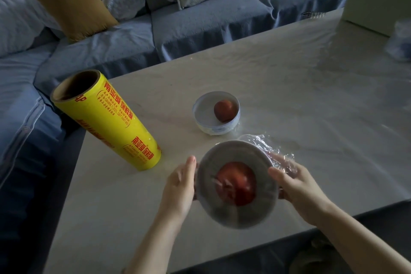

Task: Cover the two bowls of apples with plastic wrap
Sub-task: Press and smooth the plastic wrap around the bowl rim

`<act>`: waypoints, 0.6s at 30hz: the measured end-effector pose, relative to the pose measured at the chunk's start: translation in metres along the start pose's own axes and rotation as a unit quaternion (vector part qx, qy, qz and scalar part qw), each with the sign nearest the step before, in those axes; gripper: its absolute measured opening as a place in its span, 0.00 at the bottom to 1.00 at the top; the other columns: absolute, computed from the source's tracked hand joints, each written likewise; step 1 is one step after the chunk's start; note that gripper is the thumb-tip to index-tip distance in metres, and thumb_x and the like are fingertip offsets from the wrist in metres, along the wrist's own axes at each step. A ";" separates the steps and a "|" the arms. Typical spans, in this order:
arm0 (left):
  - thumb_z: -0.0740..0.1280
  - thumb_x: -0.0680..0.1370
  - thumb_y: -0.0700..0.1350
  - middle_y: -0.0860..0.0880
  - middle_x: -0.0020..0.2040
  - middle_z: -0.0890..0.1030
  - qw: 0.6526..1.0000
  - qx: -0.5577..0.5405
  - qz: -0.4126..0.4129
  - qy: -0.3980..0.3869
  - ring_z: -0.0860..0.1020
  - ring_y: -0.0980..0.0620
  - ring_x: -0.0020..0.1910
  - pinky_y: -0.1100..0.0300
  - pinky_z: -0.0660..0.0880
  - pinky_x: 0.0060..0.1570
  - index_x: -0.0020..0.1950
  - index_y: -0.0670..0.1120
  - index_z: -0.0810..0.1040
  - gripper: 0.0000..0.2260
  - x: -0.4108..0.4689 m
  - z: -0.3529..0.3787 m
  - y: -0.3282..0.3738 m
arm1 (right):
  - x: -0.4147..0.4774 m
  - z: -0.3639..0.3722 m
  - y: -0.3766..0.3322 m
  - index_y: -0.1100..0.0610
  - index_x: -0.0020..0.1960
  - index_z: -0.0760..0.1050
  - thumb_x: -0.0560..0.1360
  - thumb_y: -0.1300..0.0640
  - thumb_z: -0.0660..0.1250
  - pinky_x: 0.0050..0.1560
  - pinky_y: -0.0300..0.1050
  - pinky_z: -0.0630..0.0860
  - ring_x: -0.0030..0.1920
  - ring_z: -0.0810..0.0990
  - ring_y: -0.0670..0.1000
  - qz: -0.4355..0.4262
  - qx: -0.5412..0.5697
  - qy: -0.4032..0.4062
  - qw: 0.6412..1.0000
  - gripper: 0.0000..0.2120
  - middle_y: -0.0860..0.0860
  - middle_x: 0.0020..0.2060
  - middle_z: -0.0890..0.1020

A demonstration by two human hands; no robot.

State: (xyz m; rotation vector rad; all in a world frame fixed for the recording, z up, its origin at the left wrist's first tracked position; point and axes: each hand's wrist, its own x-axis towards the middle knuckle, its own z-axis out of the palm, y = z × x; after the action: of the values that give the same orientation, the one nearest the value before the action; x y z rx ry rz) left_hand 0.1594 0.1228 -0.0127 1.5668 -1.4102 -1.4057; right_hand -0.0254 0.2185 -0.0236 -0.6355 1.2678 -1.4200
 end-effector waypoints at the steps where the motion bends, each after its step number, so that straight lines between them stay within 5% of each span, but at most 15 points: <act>1: 0.54 0.80 0.55 0.45 0.42 0.84 0.999 0.003 0.000 -0.040 0.81 0.48 0.42 0.56 0.77 0.41 0.43 0.47 0.79 0.18 0.001 -0.002 0.008 | -0.002 -0.001 -0.003 0.46 0.47 0.79 0.54 0.47 0.71 0.30 0.40 0.78 0.35 0.81 0.47 -0.014 -0.018 -0.006 1.000 0.21 0.49 0.34 0.84; 5: 0.56 0.71 0.67 0.54 0.41 0.85 0.982 0.032 0.032 -0.182 0.80 0.61 0.43 0.66 0.75 0.46 0.44 0.49 0.82 0.25 -0.009 0.000 0.028 | -0.010 0.003 -0.011 0.46 0.46 0.80 0.54 0.45 0.69 0.29 0.33 0.73 0.33 0.79 0.42 -0.051 -0.074 -0.062 0.994 0.21 0.45 0.32 0.83; 10: 0.62 0.70 0.67 0.49 0.36 0.76 0.983 0.019 0.133 -0.129 0.73 0.57 0.38 0.66 0.70 0.37 0.41 0.37 0.78 0.31 -0.017 0.005 0.020 | -0.011 0.000 -0.017 0.53 0.56 0.76 0.56 0.49 0.71 0.40 0.31 0.76 0.42 0.82 0.42 -0.031 -0.099 -0.130 0.986 0.28 0.45 0.40 0.85; 14: 0.66 0.73 0.61 0.60 0.32 0.82 0.985 -0.003 0.152 -0.078 0.77 0.65 0.34 0.73 0.71 0.37 0.34 0.51 0.82 0.17 -0.026 0.005 0.015 | -0.006 -0.003 -0.035 0.52 0.58 0.77 0.56 0.38 0.75 0.55 0.43 0.77 0.55 0.81 0.50 0.020 -0.146 -0.184 0.972 0.34 0.51 0.53 0.83; 16: 0.68 0.69 0.60 0.66 0.39 0.83 0.982 0.029 0.164 -0.085 0.79 0.68 0.41 0.77 0.71 0.42 0.39 0.55 0.81 0.10 -0.029 0.004 0.016 | -0.001 0.000 -0.047 0.53 0.53 0.81 0.57 0.34 0.73 0.58 0.44 0.76 0.53 0.82 0.48 0.006 -0.192 -0.170 0.966 0.31 0.51 0.51 0.84; 18: 0.65 0.62 0.64 0.67 0.43 0.83 0.979 0.048 0.172 -0.095 0.79 0.68 0.45 0.77 0.71 0.44 0.42 0.56 0.81 0.16 -0.031 0.002 0.014 | 0.005 0.007 -0.057 0.56 0.45 0.82 0.62 0.37 0.73 0.54 0.46 0.77 0.45 0.82 0.48 -0.003 -0.226 -0.153 0.962 0.23 0.53 0.43 0.85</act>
State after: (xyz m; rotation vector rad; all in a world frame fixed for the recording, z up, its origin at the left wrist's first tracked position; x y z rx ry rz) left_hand 0.1571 0.1493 0.0095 1.1932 -1.7872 -1.3167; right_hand -0.0408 0.2032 0.0294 -1.1224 1.3432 -0.9862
